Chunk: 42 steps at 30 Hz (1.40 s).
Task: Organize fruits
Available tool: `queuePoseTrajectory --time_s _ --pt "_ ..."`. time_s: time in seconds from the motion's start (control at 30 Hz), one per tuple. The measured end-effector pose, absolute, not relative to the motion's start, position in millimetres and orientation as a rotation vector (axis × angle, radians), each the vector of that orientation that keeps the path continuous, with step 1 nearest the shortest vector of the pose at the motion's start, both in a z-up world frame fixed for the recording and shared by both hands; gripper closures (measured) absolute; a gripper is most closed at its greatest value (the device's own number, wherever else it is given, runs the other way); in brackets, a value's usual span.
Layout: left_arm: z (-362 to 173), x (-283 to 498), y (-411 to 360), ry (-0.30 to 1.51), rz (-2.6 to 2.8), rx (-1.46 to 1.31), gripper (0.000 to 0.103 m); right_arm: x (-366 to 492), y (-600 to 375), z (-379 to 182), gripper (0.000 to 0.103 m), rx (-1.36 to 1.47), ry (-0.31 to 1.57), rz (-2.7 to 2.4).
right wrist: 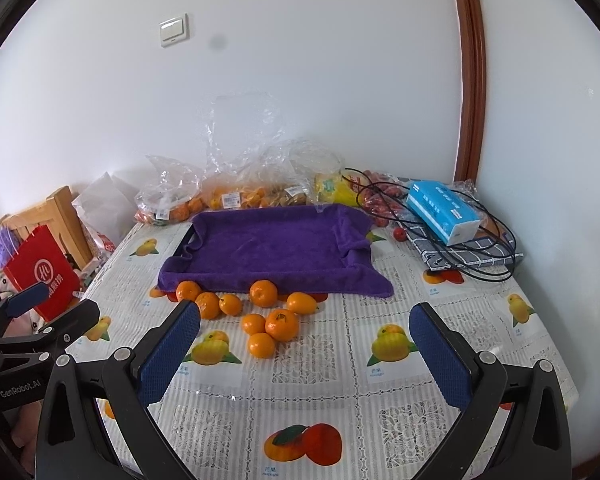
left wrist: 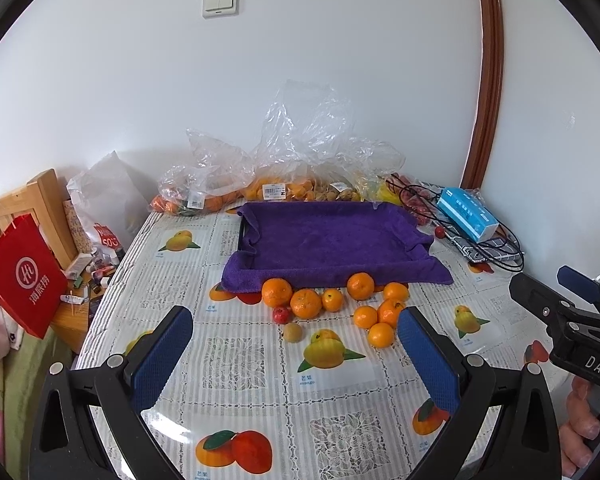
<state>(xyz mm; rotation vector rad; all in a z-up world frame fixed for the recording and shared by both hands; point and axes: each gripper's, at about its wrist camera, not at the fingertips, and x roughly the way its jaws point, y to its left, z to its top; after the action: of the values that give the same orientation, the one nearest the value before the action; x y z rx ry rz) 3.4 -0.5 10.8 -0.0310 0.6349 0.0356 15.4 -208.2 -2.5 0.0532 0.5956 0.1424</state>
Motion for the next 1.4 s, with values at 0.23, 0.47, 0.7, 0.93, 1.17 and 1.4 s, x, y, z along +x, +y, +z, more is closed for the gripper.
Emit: queuePoseTrajectory --time_s 0.23,0.47,0.7,0.93,1.17,1.4 --pt "14.0 4.3 -0.7 0.628 0.043 -0.033 0.0 14.2 -210.2 -1.4 0.0 0.053 0.585 0.139" --pt "17.4 10.2 -0.6 0.615 0.045 -0.025 0.0 17.3 -213.0 2.8 0.0 0.054 0.573 0.14" --pt "17.1 12.6 -0.9 0.606 0.012 -0.031 0.0 22.4 -213.9 0.7 0.0 0.065 0.581 0.136" --pt "14.4 12.7 4.0 0.592 -0.005 -0.049 0.0 28.2 -208.3 -1.6 0.0 0.047 0.585 0.138" --pt "14.2 16.1 4.4 0.566 0.017 -0.033 0.0 35.0 -206.6 -4.0 0.0 0.041 0.586 0.142" --pt "17.1 19.6 2.9 0.564 0.005 -0.041 0.0 38.1 -212.8 -5.2 0.0 0.059 0.587 0.135"
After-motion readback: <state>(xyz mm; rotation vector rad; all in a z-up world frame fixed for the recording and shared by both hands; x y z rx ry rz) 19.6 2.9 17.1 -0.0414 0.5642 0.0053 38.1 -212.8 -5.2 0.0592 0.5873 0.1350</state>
